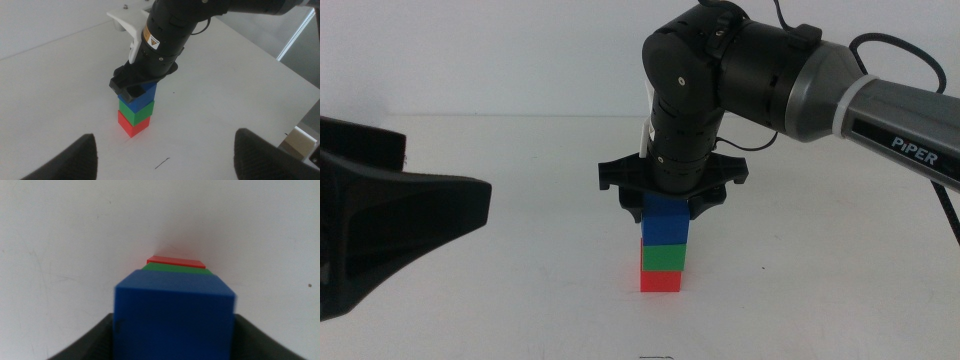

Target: Stack red cubes first, then green, then blue cubes in a specific spot.

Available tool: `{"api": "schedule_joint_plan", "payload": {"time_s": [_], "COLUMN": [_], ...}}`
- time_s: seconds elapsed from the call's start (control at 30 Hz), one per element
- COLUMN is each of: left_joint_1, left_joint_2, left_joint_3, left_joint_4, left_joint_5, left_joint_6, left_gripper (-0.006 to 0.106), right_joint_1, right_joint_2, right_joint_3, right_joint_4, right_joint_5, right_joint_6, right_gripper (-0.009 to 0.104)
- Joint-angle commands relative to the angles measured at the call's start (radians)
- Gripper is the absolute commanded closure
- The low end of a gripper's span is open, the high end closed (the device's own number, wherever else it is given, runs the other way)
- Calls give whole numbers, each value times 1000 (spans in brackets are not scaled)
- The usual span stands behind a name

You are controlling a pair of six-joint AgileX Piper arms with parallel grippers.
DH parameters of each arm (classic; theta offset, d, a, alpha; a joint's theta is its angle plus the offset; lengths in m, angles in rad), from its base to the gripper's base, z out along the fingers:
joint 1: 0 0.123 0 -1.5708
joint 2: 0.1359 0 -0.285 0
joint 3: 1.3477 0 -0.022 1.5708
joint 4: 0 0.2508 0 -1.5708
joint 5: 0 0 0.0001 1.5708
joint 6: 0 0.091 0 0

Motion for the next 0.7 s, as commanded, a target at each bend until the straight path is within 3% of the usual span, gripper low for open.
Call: {"api": "schedule_joint_plan", "payload": {"time_s": [0.0,0.27,0.67], "left_joint_1": [0,0,0], "left_joint_2": [-1,-1,-1], "left_joint_3": [-23,-23,-23], "left_joint_4": [-24,-24,-24], "left_joint_5": [-70,-70,-70], "left_joint_6": [-12,-12,-12], "left_gripper": [7,7,7], "right_joint_1": [0,0,-18], "right_joint_2": [-57,-60,-274], "right_joint_3": [-32,-33,-33], "right_joint_4": [-10,11,-69], "right_joint_5": [32,6,64], "right_joint_6": [-9,-9,-38], "right_gripper": [34,15,14]}}
